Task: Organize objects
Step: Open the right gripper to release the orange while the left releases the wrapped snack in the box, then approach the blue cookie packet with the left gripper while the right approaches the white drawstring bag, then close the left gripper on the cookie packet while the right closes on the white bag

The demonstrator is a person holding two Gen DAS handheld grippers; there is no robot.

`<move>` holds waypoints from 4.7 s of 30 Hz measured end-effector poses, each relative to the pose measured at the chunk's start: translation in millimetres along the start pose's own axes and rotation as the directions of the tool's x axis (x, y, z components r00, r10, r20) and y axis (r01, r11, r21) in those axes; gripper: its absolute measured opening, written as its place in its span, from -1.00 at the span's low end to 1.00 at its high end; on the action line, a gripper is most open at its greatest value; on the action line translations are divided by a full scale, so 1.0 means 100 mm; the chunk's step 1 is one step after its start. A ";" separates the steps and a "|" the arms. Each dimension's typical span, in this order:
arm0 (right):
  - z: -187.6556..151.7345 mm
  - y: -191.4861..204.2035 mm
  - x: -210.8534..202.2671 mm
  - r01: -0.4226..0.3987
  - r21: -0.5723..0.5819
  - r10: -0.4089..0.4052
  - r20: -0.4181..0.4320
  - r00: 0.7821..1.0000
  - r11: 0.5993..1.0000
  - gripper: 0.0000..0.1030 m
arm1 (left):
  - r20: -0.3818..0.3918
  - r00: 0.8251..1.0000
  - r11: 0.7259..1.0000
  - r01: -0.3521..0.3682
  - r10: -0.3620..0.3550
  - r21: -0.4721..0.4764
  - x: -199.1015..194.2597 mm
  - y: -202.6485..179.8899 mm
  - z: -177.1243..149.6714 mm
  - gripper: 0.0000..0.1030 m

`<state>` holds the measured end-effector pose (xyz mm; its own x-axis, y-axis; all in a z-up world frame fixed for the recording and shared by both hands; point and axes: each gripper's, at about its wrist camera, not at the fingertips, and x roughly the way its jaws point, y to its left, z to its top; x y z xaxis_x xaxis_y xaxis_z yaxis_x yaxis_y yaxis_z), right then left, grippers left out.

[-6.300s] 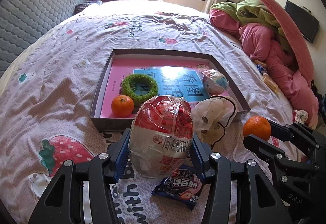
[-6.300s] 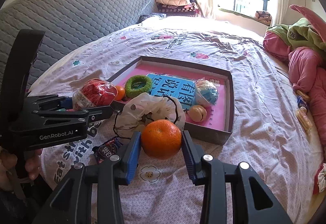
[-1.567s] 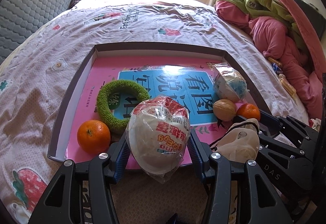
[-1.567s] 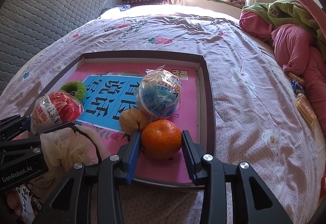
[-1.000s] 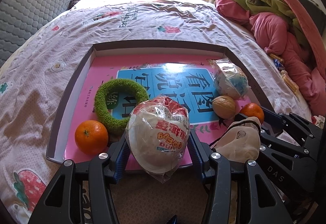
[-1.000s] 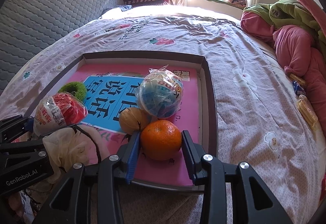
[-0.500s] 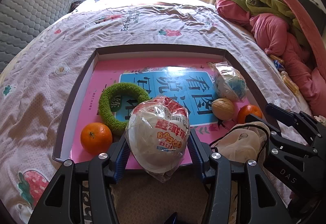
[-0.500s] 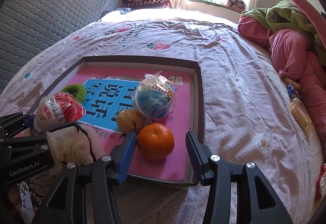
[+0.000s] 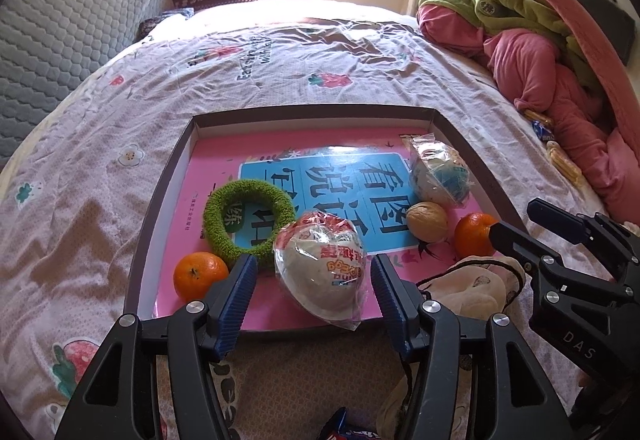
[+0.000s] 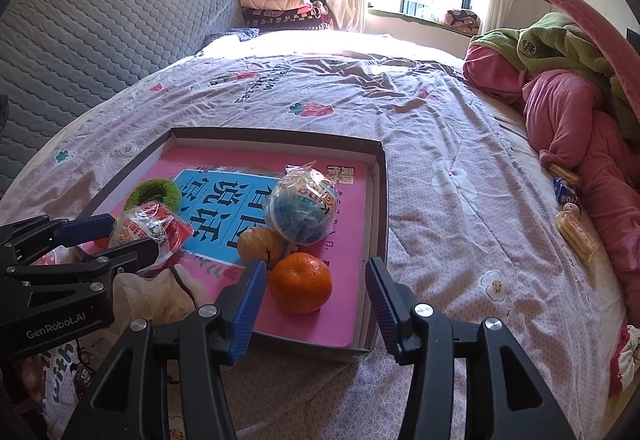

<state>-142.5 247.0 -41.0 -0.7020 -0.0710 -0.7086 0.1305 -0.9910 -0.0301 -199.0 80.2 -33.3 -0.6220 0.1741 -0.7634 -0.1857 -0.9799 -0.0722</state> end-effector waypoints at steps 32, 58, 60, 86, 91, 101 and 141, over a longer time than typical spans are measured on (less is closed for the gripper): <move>0.03 0.20 -0.70 -0.069 -0.044 0.074 0.127 0.989 0.997 0.13 | 0.077 0.997 0.999 0.028 -0.026 -0.034 -0.76 0.28 -0.20 0.26; -0.17 0.29 -0.71 -0.082 -0.098 0.088 0.056 0.995 0.992 0.20 | -0.031 0.992 0.991 0.122 -0.121 0.054 -0.80 0.07 -0.73 0.28; -0.19 0.30 -0.69 -0.091 -0.099 0.096 0.044 0.994 0.991 0.20 | -0.040 0.991 0.990 0.127 -0.125 0.059 -0.79 0.08 -0.77 0.28; -0.33 0.49 -0.41 -0.177 -0.064 0.171 -0.088 0.981 0.982 0.20 | -0.128 0.985 0.974 0.140 -0.118 0.177 -0.57 -0.12 -1.07 0.28; -0.35 0.57 -0.30 -0.192 -0.060 0.184 -0.118 0.976 0.980 0.20 | -0.123 0.987 0.977 0.126 -0.106 0.170 -0.50 -0.11 -1.06 0.28; -0.34 0.67 -0.08 -0.208 -0.022 0.203 -0.145 0.969 0.978 0.20 | -0.145 0.980 0.982 0.151 -0.134 0.110 -0.33 -0.03 -1.03 0.42; -0.05 0.63 -0.28 -0.251 0.036 0.250 0.027 0.968 0.967 -0.68 | -0.050 0.986 0.987 0.160 -0.160 0.006 -0.38 0.08 -0.73 0.10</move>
<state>-111.3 186.7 -26.1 -0.6655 -0.3196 -0.6745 0.2770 -0.9449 0.1745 -121.2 59.1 -51.8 -0.5452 0.3236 -0.7733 -0.2877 -0.9387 -0.1899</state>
